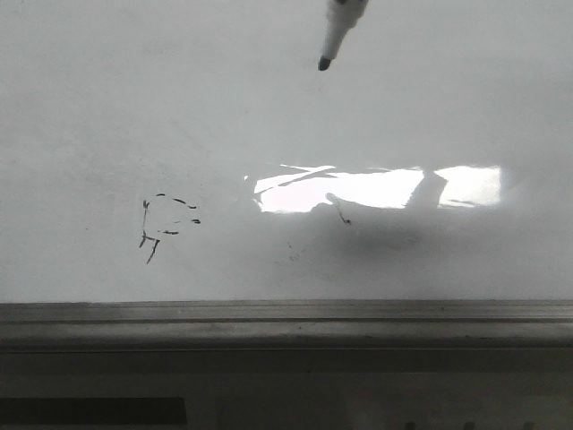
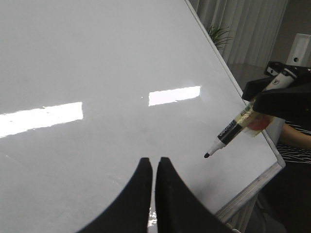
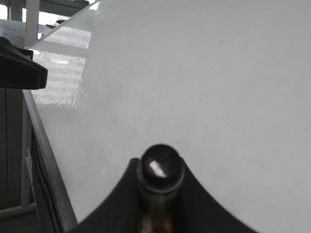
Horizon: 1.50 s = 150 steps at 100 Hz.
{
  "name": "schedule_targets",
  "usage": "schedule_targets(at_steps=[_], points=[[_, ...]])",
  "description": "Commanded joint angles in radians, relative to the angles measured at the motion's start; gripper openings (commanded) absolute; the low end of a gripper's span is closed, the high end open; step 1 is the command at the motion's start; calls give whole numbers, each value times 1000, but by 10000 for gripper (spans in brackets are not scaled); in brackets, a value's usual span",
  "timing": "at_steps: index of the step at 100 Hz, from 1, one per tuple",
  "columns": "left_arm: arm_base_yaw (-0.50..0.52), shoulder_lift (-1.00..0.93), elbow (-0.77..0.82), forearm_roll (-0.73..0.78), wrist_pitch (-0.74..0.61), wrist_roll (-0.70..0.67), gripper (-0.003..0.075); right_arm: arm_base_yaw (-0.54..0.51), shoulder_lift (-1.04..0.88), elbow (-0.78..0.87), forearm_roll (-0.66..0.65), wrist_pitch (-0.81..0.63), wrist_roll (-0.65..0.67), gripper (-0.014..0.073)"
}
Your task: Write number 6 on whiteboard
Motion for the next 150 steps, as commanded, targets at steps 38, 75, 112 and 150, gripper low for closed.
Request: schedule_targets(at_steps=[38,75,112,150], points=[[-1,7,-29,-12,14,-6,-20,-28,-10,-99,-266,7,195,-41],[-1,7,-29,-12,14,-6,-20,-97,-134,-75,-272,83,191,-41],[-1,7,-29,-12,14,-6,-20,-103,-189,29,-320,46,191,-41],[-1,7,-29,-12,14,-6,-20,-144,-152,-4,258,16,193,-43]])
